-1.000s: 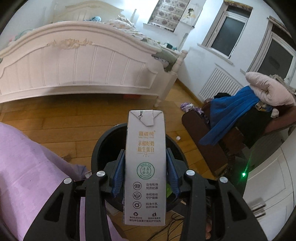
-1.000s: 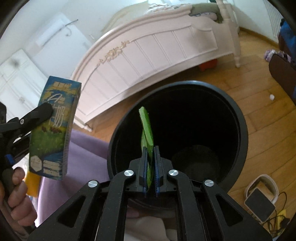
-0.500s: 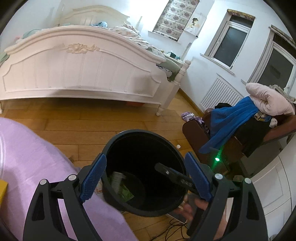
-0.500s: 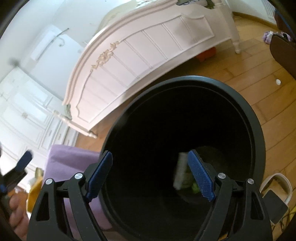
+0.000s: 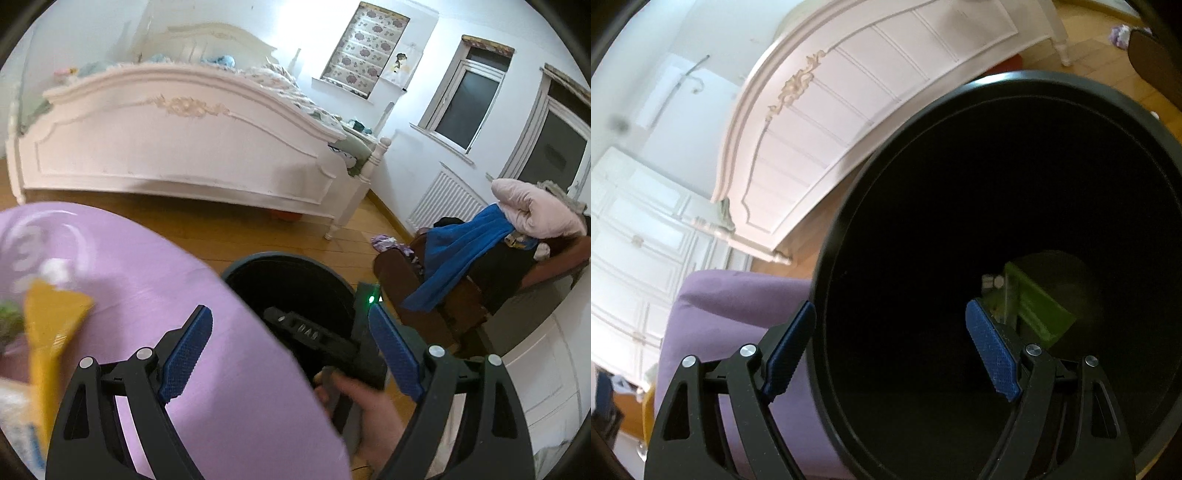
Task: Collect trash
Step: 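Grasp the red milk box with the left tool while the right tool grasps the white fluffy toy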
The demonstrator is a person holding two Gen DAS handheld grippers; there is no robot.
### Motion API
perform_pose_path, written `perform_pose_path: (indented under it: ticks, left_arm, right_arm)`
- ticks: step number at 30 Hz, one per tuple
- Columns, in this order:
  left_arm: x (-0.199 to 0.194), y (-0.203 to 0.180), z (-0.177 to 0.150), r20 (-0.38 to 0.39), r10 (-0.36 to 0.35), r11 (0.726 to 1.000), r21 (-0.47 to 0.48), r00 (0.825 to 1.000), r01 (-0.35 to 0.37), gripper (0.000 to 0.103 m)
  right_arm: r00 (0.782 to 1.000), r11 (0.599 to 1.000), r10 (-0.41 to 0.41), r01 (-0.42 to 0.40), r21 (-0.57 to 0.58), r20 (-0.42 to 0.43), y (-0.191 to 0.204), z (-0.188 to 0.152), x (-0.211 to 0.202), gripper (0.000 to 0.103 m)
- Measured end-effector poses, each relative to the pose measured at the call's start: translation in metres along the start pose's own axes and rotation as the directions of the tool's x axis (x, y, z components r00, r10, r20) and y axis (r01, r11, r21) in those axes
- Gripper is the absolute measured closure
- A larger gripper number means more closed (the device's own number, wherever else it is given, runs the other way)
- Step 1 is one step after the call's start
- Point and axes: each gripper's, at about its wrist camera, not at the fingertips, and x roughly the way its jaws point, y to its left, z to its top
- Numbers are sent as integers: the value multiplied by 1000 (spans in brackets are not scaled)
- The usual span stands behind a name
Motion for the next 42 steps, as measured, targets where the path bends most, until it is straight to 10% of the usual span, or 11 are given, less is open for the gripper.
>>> perform_pose_path:
  ticks: [7,12,20,25,34,37,42]
  left_arm:
    - [-92,39,-28,128,164,986,19,978,-167,16]
    - [-165,108,-51,209,378,925,-53,902,-375,12]
    - [-220,214,-65,126,575,818,-80,808,-570,12]
    - [-211,254,-63,32,564,826,1,825,-564,19]
    - [-197,287,-66,-83,513,858,37,854,-512,33]
    - [-195,289,-64,-100,490,871,29,866,-490,37]
    - [-195,280,-72,-125,515,857,82,848,-509,36]
  right_arm:
    - [992,989,-82,92,-114,91,23,3,-54,13]
    - [968,924,-44,134,-358,247,97,-11,-110,6]
    - [984,617,163,-154,-772,-66,291,-82,-89,5]
    - [963,522,87,-260,-812,-253,376,-121,-33,5]
    - [949,394,-154,-197,-898,-276,420,-162,42,6]
    - [940,396,-199,-181,-900,-277,424,-159,57,7]
    - [917,480,-219,-197,-855,-334,417,-158,80,40]
